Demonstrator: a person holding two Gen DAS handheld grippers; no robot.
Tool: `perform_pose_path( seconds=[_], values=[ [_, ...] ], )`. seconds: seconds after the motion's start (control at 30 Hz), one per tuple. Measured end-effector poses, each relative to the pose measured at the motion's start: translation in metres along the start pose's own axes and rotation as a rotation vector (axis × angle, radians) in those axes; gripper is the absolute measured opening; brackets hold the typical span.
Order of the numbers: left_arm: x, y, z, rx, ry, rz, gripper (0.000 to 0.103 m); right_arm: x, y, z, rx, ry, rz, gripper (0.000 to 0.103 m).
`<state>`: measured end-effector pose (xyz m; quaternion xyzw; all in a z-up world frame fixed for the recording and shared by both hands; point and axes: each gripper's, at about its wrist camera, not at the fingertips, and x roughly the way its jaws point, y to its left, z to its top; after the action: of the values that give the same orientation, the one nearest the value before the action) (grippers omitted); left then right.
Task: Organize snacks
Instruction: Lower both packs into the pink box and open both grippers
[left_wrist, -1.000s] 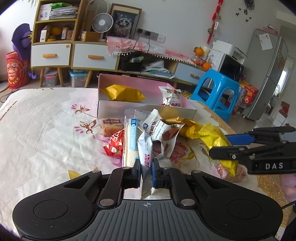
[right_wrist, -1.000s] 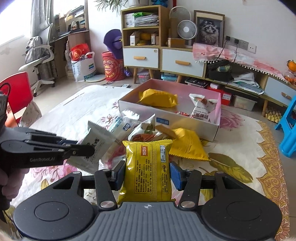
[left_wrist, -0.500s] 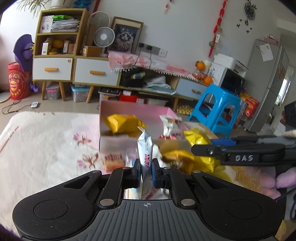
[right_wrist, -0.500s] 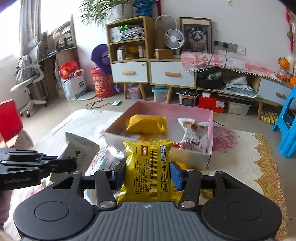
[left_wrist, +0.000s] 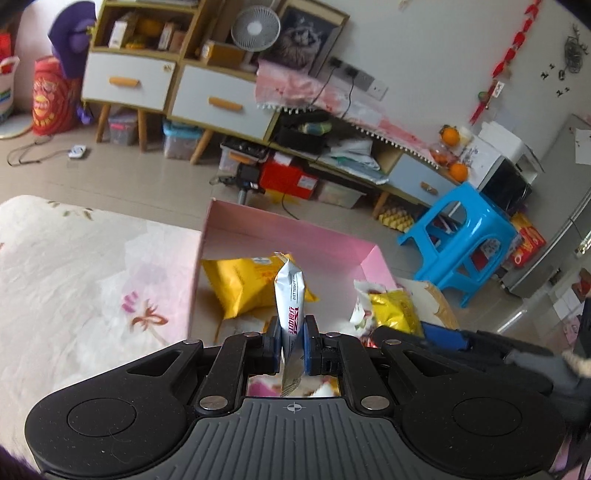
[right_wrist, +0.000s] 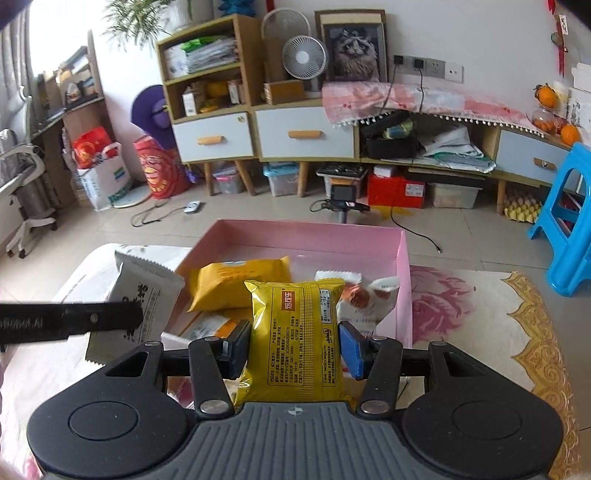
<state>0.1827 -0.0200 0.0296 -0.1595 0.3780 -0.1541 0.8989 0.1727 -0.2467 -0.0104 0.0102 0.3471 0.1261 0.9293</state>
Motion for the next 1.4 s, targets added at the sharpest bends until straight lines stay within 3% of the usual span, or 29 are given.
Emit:
perform_pose_path(
  seconds=[0.23, 0.37, 0.53, 0.77, 0.9, 1.07, 1.13, 1.4],
  values=[
    [0.046, 0.008, 0.005, -0.064, 0.080, -0.029, 0.009, 0.024, -0.011, 0.005, 0.038, 0.038, -0.033, 0.042],
    [0.060, 0.013, 0.008, -0.093, 0.077, -0.017, 0.009, 0.034, -0.018, 0.009, 0.068, 0.046, -0.054, 0.042],
    [0.075, 0.016, 0.013, -0.087, 0.048, 0.021, 0.009, 0.044, -0.024, 0.016, 0.097, 0.048, -0.084, 0.042],
    [0.082, 0.009, 0.023, -0.002, -0.050, 0.108, 0.009, 0.052, -0.025, 0.026, 0.122, 0.026, -0.097, 0.039],
    [0.083, 0.009, 0.025, 0.040, -0.051, 0.122, 0.010, 0.054, -0.021, 0.028, 0.106, 0.027, -0.092, 0.040],
    [0.079, 0.007, 0.022, 0.093, -0.033, 0.114, 0.019, 0.052, -0.020, 0.028, 0.097, 0.030, -0.087, 0.046],
    [0.075, 0.005, 0.020, 0.118, -0.031, 0.121, 0.029, 0.049, -0.021, 0.028, 0.101, 0.026, -0.092, 0.053],
    [0.056, -0.001, 0.011, 0.157, -0.026, 0.117, 0.058, 0.025, -0.023, 0.027, 0.107, 0.010, -0.084, 0.066]
  ],
)
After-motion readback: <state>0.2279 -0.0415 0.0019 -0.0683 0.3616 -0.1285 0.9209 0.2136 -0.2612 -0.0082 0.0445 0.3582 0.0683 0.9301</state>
